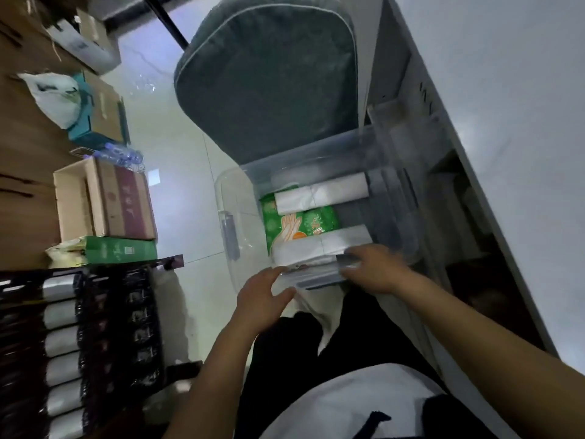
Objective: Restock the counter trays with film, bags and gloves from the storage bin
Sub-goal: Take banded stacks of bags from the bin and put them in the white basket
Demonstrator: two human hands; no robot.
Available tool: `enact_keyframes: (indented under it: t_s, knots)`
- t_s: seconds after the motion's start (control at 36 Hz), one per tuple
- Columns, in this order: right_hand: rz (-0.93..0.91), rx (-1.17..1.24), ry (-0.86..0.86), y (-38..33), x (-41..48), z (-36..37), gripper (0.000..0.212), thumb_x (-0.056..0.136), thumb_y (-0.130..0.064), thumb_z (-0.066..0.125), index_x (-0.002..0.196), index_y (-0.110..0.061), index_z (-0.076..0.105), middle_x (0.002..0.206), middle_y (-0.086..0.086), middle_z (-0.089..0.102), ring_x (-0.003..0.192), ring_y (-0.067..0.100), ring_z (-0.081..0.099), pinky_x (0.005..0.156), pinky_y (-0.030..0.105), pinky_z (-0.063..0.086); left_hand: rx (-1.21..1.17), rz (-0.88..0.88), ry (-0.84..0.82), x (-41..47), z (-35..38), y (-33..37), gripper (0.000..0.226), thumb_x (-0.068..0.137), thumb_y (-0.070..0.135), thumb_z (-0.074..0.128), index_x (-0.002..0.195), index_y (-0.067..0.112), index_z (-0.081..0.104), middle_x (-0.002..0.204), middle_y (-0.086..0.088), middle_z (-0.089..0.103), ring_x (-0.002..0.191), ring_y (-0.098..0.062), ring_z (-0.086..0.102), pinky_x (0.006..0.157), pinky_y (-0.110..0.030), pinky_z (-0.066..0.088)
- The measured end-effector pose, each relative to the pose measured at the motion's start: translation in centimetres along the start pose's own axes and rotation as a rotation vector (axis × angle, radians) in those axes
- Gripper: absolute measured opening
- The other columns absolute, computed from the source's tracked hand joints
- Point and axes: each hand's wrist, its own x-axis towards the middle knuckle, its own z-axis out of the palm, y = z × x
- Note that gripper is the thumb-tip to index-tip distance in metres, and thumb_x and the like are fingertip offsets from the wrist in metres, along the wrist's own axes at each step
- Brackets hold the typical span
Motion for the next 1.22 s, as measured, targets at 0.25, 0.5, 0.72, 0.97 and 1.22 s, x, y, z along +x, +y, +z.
enact_keyframes:
  t_s: [0.25,0.5,0.72,0.97,1.22]
  knots:
    - [0.044,-0.222,-0.042,2.9,3.9,3.3,0.029,0.083,-0.040,0.057,0.105,-0.025,0.066,0.117,0.007,0.067,0.114,0.030,0.060,0.099,0.045,0.046,0.037,-0.150,-0.212,12.6,4.3,-1.6,0.061,0.079,0.037,0.065,0.138,0.023,0.054,0.144,-0.009,0.053,0.129,-0.027,0.051,0.104,-0.031,0.040]
    - [-0.038,-0.160,0.193,6.8,4.5,5.0,0.015,0.084,-0.030,0.073,0.096,-0.022,0.077,0.097,0.002,0.073,0.094,0.030,0.066,0.088,0.041,0.045,0.826,0.280,-0.269,23.3,8.6,-2.9,0.076,0.086,0.027,0.064,0.152,0.025,0.025,0.157,-0.010,0.027,0.141,-0.031,0.029,0.110,-0.050,0.030]
    - [0.007,-0.095,0.184,6.2,5.3,5.3,0.022,0.070,-0.020,0.087,0.089,-0.015,0.079,0.090,0.004,0.076,0.081,0.033,0.068,0.081,0.047,0.051,0.878,0.492,-0.198,27.0,11.6,-3.8,0.084,0.087,0.017,0.064,0.156,0.025,0.015,0.156,-0.014,0.029,0.135,-0.035,0.036,0.094,-0.046,0.044]
    - [0.231,0.256,0.200,1.4,8.8,4.1,0.045,0.084,-0.045,0.069,0.126,-0.029,0.065,0.133,-0.004,0.063,0.123,0.018,0.056,0.096,0.026,0.041,0.651,0.511,-0.146,28.4,8.9,-3.4,0.059,0.084,0.000,0.050,0.139,0.022,0.050,0.113,-0.014,0.059,0.101,-0.036,0.060,0.069,-0.037,0.043]
    - [0.416,0.854,0.395,-1.0,11.7,3.7,0.035,0.082,-0.028,0.076,0.115,-0.022,0.071,0.110,-0.004,0.069,0.106,0.013,0.064,0.096,0.035,0.051,0.248,0.284,-0.215,31.7,3.1,-2.8,0.044,0.080,0.004,0.065,0.121,0.020,0.071,0.115,-0.008,0.072,0.102,-0.027,0.065,0.078,-0.026,0.045]
